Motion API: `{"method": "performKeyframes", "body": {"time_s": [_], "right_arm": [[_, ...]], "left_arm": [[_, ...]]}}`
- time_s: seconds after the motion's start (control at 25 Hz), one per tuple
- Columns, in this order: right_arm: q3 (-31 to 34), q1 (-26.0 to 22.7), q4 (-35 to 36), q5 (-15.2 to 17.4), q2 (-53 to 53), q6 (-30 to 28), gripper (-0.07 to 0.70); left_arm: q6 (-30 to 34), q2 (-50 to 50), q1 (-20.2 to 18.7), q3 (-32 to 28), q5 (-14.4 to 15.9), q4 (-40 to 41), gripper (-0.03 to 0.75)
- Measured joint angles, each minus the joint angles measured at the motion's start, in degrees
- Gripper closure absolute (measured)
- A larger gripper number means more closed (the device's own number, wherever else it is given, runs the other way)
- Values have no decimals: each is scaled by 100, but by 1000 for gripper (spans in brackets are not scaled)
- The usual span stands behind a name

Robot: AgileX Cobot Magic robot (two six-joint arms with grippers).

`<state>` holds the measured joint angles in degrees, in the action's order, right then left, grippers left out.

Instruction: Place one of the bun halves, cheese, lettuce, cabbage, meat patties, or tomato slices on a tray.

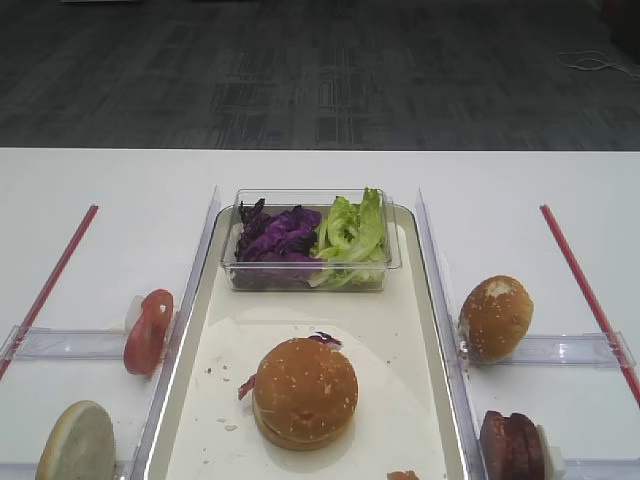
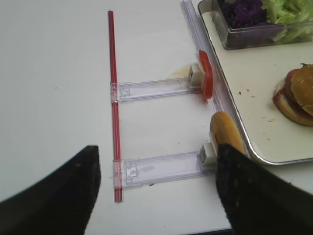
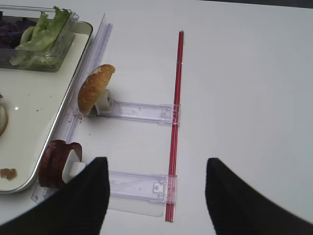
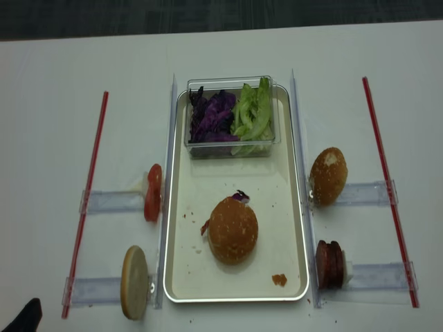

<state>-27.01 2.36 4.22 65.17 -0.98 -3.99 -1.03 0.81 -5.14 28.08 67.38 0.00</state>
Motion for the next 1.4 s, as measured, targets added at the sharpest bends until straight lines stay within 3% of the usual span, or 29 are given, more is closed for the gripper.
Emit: {"method": "performKeyframes", "body": {"time_s": [1.4], "right_arm": [[0, 0, 0, 0, 0, -13, 181]], "left_arm": [[0, 0, 0, 0, 0, 0, 249]]}}
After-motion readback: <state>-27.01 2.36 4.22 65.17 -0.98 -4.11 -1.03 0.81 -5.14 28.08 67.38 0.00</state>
